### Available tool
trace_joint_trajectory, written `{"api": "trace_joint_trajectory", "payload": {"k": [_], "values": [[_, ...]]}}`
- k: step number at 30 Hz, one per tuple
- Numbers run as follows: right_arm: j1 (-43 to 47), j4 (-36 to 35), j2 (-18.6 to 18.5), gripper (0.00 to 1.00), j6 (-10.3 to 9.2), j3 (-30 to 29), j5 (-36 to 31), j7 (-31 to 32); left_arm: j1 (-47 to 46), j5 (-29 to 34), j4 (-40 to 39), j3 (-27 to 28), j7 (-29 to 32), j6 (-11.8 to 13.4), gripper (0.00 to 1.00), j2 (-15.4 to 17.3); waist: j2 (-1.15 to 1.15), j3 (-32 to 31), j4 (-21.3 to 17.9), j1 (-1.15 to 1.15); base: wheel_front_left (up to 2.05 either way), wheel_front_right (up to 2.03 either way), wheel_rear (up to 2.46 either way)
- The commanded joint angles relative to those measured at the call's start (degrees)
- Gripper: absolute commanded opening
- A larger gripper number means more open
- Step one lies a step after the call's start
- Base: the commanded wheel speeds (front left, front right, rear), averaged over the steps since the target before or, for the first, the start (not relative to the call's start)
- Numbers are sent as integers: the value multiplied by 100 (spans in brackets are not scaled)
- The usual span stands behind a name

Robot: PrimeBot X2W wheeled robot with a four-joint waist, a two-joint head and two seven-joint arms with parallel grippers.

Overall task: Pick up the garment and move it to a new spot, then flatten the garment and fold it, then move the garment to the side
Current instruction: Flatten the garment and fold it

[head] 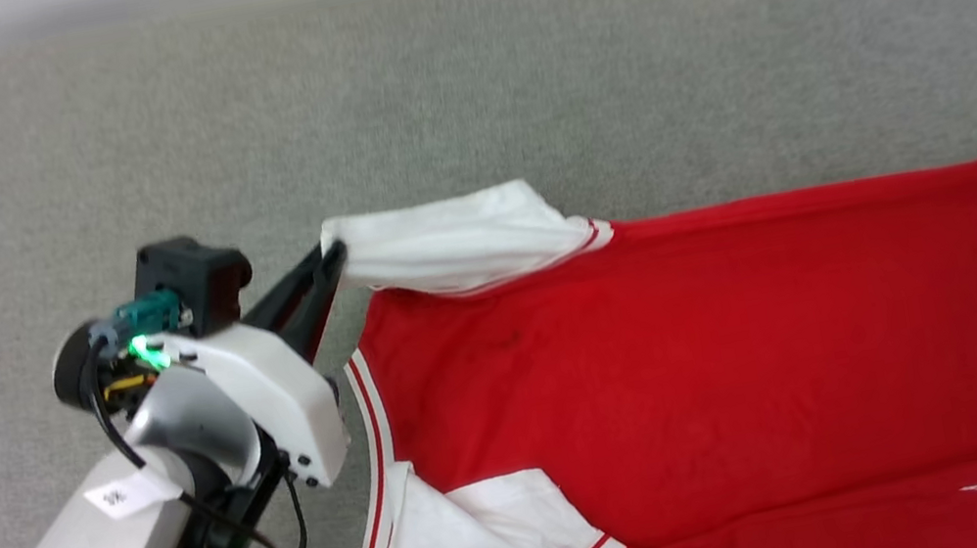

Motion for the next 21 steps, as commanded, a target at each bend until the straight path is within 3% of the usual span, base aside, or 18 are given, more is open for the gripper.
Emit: {"api": "trace_joint_trajectory", "payload": {"k": [1,11,21], "values": [[147,26,39,0,-11,-84,60,-85,120,-9,5,17,-58,49,0,30,0,-221,-49,0,0,0,0],[1143,-254,347,0,-10,-601,508,-539,1079,-184,-295,23,-290,345,0,181,0,-778,-31,0,0,0,0],[2229,-837,390,0,-11,-873,890,-422,1995,-359,-570,-51,-437,607,0,275,0,-1042,15,0,0,0,0]]}}
